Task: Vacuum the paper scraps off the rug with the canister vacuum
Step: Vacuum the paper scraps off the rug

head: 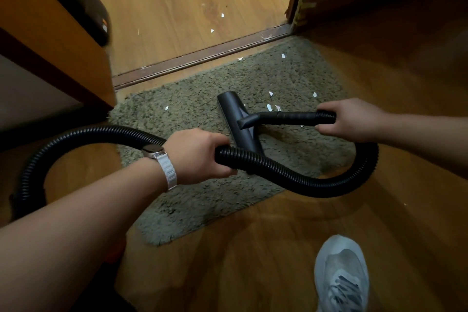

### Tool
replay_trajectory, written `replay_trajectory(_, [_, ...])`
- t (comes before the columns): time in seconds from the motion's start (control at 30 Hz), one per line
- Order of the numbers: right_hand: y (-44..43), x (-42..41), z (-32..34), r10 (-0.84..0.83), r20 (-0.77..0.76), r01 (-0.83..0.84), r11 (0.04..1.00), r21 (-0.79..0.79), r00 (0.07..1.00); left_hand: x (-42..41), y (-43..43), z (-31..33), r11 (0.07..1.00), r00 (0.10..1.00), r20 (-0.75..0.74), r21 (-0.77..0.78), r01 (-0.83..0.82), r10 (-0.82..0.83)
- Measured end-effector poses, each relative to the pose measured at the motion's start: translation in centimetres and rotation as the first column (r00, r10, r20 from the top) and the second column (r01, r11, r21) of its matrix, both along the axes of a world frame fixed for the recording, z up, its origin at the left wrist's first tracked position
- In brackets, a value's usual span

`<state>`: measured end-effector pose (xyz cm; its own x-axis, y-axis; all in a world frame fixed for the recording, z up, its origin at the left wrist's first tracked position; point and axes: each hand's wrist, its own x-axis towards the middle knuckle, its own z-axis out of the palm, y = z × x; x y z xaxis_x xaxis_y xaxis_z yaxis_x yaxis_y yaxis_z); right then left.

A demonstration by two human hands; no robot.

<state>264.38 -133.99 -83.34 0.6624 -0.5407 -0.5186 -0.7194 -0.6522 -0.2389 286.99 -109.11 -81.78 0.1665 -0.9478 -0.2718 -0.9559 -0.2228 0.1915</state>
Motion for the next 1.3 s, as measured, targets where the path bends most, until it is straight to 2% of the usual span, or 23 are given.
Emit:
replay_trajectory(0.5, [3.4,7.1,-1.4,0.137,0.044,-0.134,0.989,-0.063,0.99,2.9,5.8,1.4,0.999,0.999,0.015,0.035,-0.038,0.038])
replay_trajectory(0.97, [6.9,16.1,-2.3,0.023,0.15,-0.026,1.0,0.015,0.988,7.4,13.0,2.5,0.974,0.978,0.008,0.093,-0.209,0.209])
replay_trajectory(1.3, [9.2,19.9,-2.9,0.068,0.132,-0.071,0.997,0.018,0.989,8.8,16.2,2.6,0.949,0.954,0.015,0.097,-0.301,0.301])
